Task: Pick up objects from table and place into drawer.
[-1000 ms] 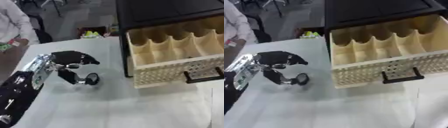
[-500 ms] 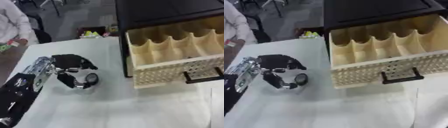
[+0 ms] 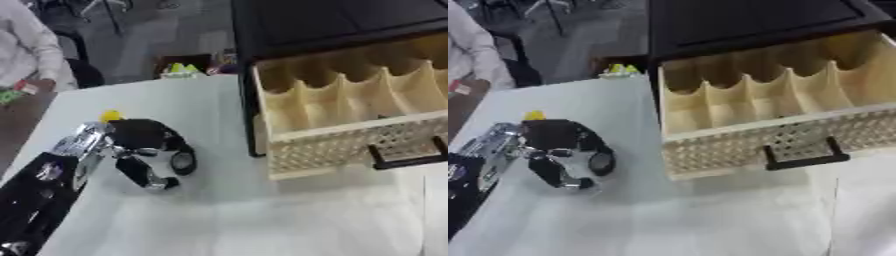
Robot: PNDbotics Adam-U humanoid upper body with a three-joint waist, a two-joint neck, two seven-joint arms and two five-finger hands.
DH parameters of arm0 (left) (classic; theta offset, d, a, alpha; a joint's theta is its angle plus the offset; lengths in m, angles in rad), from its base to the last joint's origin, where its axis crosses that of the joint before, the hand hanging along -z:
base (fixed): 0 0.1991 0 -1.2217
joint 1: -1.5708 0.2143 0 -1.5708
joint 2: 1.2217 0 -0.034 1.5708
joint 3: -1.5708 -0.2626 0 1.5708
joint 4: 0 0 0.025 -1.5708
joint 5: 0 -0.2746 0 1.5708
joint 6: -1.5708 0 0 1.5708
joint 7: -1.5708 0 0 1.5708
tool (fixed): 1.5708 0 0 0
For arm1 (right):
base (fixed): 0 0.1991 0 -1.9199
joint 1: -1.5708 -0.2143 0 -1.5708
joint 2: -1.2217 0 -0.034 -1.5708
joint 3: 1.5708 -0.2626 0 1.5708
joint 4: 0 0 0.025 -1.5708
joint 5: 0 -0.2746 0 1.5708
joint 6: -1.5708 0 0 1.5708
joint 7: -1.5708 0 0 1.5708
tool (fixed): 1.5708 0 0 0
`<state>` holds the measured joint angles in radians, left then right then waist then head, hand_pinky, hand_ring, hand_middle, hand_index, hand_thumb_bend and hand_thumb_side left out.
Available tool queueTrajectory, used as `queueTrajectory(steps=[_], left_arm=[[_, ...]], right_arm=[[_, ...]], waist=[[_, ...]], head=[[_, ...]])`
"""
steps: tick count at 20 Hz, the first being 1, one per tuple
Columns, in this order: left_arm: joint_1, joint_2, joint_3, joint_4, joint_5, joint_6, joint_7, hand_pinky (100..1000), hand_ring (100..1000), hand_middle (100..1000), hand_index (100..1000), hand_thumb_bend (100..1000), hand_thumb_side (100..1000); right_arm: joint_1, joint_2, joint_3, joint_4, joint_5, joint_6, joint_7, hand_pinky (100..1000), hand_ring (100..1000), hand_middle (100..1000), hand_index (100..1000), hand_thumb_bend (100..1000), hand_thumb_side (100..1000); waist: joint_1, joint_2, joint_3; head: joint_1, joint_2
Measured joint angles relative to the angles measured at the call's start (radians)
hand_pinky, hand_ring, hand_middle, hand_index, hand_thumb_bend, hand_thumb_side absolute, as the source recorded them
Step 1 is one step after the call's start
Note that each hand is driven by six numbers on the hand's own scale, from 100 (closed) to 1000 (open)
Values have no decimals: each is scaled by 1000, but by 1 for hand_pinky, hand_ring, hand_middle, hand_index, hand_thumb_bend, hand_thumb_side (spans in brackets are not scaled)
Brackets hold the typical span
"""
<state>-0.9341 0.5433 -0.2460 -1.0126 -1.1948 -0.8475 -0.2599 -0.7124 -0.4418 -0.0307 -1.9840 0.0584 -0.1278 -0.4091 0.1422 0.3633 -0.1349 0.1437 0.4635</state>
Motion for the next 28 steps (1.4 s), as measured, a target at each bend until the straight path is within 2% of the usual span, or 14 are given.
queueTrajectory(steps=[7,15,21,28], left_arm=[[-9,0,13,26,-69,-47,62,732,819,755,987,216,1000],[-17,-2,12,47,-113,-59,124,721,814,752,975,150,1000],[-26,-8,2,55,-109,-59,139,727,819,761,1000,141,1000],[-26,-8,-4,59,-75,-58,115,723,817,759,1000,129,1000]], right_arm=[[0,0,0,0,0,2,3,218,461,451,663,868,987],[0,5,0,0,0,6,6,215,460,449,660,868,987],[6,8,0,0,0,10,10,218,461,449,659,868,987],[9,8,0,0,0,11,11,220,462,450,659,868,987]], waist=[[0,2,-1],[0,2,1],[-1,1,13],[-1,0,14]], head=[[1,0],[1,0],[1,0],[1,0]])
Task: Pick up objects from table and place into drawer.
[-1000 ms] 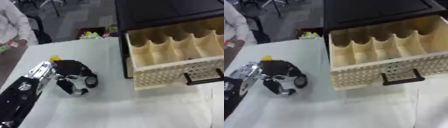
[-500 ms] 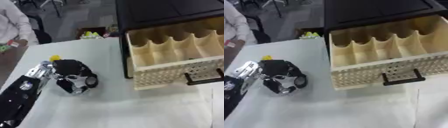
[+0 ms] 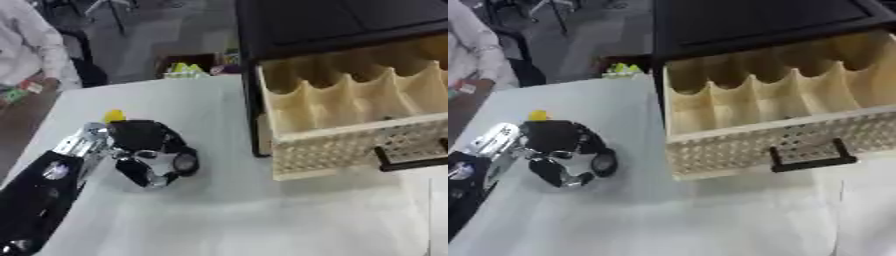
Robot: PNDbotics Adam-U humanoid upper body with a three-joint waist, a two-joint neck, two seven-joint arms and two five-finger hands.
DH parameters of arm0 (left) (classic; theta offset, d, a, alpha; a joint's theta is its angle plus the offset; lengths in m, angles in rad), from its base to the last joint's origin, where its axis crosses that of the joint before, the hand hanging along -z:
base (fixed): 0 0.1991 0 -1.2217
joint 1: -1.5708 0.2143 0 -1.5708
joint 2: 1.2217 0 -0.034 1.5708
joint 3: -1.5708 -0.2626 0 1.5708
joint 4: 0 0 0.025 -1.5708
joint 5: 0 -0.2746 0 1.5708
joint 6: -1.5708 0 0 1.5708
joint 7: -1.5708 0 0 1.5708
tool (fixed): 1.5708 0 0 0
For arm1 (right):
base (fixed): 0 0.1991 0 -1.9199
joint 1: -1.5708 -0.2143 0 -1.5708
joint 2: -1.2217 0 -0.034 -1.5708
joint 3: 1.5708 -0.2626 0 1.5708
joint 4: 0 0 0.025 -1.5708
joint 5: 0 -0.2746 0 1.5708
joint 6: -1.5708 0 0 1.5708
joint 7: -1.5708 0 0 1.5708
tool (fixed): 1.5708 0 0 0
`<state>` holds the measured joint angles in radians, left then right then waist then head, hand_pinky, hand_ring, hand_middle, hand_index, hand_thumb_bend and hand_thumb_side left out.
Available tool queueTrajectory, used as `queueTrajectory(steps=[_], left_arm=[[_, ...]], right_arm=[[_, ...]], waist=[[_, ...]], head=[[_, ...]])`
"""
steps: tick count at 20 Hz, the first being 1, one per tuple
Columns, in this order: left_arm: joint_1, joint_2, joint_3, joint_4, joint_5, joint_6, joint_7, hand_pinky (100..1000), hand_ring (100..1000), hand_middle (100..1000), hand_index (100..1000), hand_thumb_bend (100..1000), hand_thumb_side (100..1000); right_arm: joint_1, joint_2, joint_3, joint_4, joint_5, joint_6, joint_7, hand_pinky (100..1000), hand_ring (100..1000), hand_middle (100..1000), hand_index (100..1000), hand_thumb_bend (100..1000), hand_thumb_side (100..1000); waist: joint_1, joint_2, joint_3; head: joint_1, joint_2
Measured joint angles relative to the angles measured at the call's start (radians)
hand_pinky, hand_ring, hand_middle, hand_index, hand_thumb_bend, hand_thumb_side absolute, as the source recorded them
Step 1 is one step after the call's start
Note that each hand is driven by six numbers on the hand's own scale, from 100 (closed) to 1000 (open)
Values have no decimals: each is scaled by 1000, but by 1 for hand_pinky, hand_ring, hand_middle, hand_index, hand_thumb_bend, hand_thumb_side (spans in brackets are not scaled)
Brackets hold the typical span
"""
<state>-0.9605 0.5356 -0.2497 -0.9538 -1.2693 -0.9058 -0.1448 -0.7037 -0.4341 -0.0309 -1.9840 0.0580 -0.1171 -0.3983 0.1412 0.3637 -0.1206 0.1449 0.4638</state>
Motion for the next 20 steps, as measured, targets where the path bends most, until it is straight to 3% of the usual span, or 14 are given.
queueTrajectory(steps=[20], left_arm=[[-8,8,-7,-49,218,53,-110,723,818,769,1000,100,1000]], right_arm=[[4,10,-1,0,0,0,-4,240,468,456,661,868,987]], waist=[[-8,-28,11]], head=[[-2,2]])
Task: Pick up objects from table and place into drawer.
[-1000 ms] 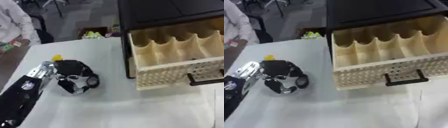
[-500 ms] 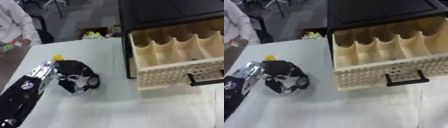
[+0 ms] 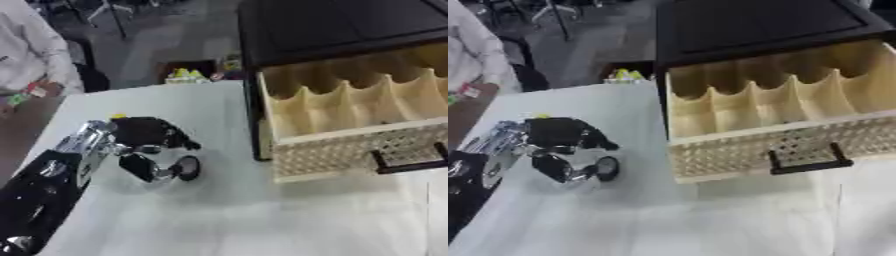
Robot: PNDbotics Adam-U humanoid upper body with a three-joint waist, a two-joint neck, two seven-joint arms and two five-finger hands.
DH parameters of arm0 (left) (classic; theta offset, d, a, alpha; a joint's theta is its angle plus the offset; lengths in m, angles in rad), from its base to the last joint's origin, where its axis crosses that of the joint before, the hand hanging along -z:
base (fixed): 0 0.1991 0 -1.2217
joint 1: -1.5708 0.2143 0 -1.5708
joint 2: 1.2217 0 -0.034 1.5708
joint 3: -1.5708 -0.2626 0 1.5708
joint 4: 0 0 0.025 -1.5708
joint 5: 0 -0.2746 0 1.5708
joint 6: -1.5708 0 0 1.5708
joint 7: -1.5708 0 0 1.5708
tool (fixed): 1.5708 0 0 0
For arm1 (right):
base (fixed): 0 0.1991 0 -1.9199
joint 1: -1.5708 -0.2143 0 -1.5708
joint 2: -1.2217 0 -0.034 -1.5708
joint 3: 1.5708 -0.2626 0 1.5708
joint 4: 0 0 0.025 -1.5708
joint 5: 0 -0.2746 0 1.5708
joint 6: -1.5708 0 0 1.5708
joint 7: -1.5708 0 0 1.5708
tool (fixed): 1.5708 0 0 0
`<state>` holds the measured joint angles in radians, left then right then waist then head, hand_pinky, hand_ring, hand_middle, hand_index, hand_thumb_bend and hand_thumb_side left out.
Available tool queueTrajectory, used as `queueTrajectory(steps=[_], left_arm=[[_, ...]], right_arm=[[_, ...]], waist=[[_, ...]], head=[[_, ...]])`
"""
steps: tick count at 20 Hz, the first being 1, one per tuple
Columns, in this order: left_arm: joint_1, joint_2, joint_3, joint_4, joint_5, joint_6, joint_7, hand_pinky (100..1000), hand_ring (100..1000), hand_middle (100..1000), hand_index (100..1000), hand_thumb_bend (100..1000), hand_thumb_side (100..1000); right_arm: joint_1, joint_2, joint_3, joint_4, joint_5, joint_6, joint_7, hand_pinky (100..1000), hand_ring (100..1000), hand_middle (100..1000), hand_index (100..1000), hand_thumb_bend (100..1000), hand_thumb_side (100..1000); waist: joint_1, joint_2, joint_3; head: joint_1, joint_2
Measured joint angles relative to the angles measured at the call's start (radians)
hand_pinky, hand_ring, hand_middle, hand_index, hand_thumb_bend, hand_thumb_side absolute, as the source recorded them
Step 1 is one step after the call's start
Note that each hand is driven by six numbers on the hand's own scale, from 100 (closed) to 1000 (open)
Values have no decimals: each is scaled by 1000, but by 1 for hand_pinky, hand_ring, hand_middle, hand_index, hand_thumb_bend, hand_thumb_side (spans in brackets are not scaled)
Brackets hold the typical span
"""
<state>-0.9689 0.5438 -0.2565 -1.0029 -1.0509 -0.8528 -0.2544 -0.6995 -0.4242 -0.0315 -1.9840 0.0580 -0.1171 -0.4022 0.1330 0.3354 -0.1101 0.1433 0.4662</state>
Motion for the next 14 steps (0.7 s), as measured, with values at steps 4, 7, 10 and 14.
queueTrajectory(steps=[4,7,10,14], left_arm=[[-8,18,-3,-32,89,30,-30,723,819,772,1000,100,1000],[-8,23,-2,-43,147,60,-60,727,835,808,1000,100,1000],[-8,27,1,-50,194,92,-92,745,862,858,1000,143,1000],[-8,27,14,-50,225,134,-134,767,880,857,992,229,1000]], right_arm=[[4,0,0,0,0,1,-1,241,468,456,662,868,987],[4,0,0,0,0,2,-3,240,468,456,662,867,985],[4,1,0,0,0,3,-3,239,468,456,662,868,987],[4,5,0,0,0,3,-3,237,467,455,661,868,987]], waist=[[0,-7,2],[0,-7,2],[0,-7,1],[-1,-7,-1]], head=[[-1,7],[-3,7],[-4,7],[-4,7]])
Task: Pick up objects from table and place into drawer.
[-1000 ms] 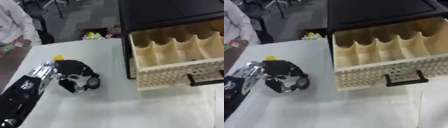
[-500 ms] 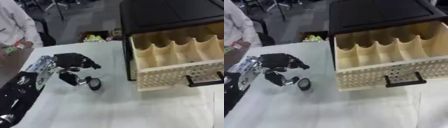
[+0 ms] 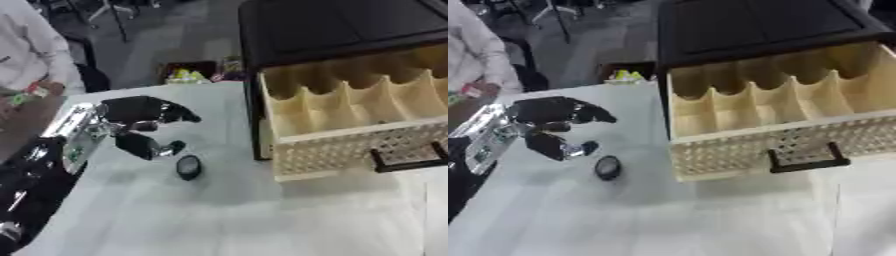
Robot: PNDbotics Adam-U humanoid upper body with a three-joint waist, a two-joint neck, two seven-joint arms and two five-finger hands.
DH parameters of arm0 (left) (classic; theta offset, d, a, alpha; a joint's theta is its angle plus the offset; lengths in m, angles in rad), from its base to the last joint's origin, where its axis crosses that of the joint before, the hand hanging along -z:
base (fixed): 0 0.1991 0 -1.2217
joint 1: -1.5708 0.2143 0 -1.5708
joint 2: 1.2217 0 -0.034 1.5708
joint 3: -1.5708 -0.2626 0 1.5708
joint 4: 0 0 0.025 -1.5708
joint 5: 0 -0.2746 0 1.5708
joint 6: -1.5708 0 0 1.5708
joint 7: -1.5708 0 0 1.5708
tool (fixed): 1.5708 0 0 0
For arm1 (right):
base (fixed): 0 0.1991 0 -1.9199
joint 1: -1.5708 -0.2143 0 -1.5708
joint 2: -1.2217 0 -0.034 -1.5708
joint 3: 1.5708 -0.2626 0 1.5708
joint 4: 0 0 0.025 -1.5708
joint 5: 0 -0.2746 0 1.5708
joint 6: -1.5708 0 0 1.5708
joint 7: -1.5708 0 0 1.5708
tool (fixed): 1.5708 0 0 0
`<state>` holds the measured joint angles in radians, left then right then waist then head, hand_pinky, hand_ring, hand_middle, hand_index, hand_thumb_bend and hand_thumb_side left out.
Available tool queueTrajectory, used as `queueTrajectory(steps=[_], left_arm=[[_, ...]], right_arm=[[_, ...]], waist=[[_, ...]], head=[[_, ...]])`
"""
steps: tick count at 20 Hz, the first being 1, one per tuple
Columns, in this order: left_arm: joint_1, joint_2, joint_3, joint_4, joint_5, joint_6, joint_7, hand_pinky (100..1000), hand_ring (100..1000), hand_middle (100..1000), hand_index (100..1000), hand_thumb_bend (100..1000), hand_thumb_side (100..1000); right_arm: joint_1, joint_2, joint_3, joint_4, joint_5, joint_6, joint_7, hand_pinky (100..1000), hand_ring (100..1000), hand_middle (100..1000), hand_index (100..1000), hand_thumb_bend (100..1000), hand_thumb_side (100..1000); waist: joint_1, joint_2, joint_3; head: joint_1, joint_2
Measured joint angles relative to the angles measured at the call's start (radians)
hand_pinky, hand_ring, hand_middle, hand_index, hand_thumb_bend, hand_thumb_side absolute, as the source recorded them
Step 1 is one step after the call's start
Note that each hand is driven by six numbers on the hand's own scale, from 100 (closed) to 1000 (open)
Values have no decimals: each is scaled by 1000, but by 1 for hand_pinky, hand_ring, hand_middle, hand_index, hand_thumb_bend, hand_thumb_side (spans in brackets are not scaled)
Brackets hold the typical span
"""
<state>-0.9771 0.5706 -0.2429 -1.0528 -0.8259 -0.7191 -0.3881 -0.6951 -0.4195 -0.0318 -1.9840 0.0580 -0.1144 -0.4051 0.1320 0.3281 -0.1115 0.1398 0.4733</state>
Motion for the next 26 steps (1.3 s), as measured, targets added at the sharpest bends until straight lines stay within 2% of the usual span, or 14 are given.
queueTrajectory(steps=[4,9,17,26], left_arm=[[0,0,21,11,6,24,-24,775,882,849,963,269,1000],[0,-1,30,14,5,30,-30,773,878,841,969,280,1000],[2,-7,24,14,-27,31,-31,763,852,819,985,321,1000],[18,-30,5,23,-56,38,-38,743,799,760,960,311,1000]], right_arm=[[0,2,0,0,0,0,0,237,466,454,659,868,987],[-2,2,0,0,-2,-2,-2,238,466,454,658,868,987],[-5,2,0,0,-3,-4,-4,238,466,452,655,868,987],[-5,2,-5,0,-4,-4,-4,237,466,451,655,868,987]], waist=[[0,3,-1],[0,6,-1],[0,10,-1],[0,14,-1]], head=[[0,0],[0,-1],[0,-1],[0,-5]])
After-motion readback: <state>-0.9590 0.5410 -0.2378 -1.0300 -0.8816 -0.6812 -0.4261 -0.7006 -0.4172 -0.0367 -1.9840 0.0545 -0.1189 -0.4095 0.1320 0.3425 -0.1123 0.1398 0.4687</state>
